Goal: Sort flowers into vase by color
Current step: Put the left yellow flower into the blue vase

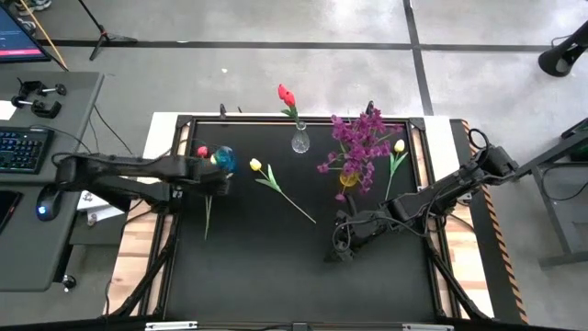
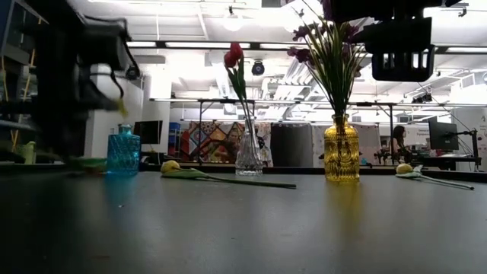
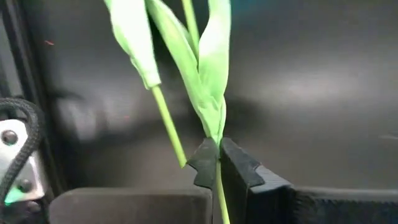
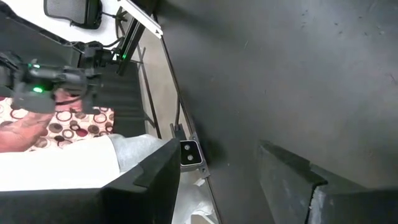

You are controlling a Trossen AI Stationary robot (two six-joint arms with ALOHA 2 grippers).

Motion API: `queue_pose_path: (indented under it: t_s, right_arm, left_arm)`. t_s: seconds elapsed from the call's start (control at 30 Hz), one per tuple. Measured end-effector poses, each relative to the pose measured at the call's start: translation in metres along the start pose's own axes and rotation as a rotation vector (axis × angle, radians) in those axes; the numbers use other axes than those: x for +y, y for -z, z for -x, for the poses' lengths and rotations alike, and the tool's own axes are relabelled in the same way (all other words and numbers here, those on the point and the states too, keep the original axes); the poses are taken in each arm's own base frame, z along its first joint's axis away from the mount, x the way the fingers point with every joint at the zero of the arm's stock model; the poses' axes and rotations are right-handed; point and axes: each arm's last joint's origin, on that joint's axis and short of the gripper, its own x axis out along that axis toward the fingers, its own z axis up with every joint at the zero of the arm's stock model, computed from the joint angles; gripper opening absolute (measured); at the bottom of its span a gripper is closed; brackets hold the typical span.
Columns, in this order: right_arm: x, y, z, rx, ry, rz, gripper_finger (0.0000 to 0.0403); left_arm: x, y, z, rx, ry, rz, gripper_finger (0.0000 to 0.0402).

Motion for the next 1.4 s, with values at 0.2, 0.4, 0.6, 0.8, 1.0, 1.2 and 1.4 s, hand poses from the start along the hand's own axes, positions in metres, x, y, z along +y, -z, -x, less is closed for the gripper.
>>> queue_pose_path:
  t_s: [0.2, 0.4, 0.6, 0.8, 1.0, 1.2, 1.4]
  right_arm:
    - [-0.001, -0.002, 0.000, -0.017, 0.007, 0.002, 0.0193]
    - [-0.003, -0.006, 0.001, -0.029, 0.012, -0.004, 0.0193]
    - [-0.003, -0.007, 0.001, -0.034, 0.014, 0.002, 0.0193]
    - [-0.003, -0.007, 0.001, -0.036, 0.014, 0.005, 0.0193]
    - [-0.003, -0.007, 0.001, -0.036, 0.014, 0.002, 0.0193]
    - [-0.003, -0.007, 0.001, -0.036, 0.014, 0.006, 0.0193]
    - [-0.003, -0.007, 0.001, -0.038, 0.015, 0.008, 0.0193]
  left_arm:
    - [0.015, 0.002, 0.030, -0.063, 0.218, 0.046, 0.0000]
    - [0.030, 0.005, 0.060, -0.081, 0.441, 0.021, 0.0000]
    - [0.045, 0.008, 0.077, -0.091, 0.595, 0.022, 0.0000]
    - [0.054, 0.008, 0.093, -0.138, 0.696, 0.003, 0.0000]
    - [0.055, 0.005, 0.115, -0.177, 0.810, -0.067, 0.0000]
    - [0.059, 0.003, 0.137, -0.196, 0.887, -0.134, 0.0000]
    - [0.057, 0.003, 0.133, -0.180, 0.857, -0.153, 0.0000]
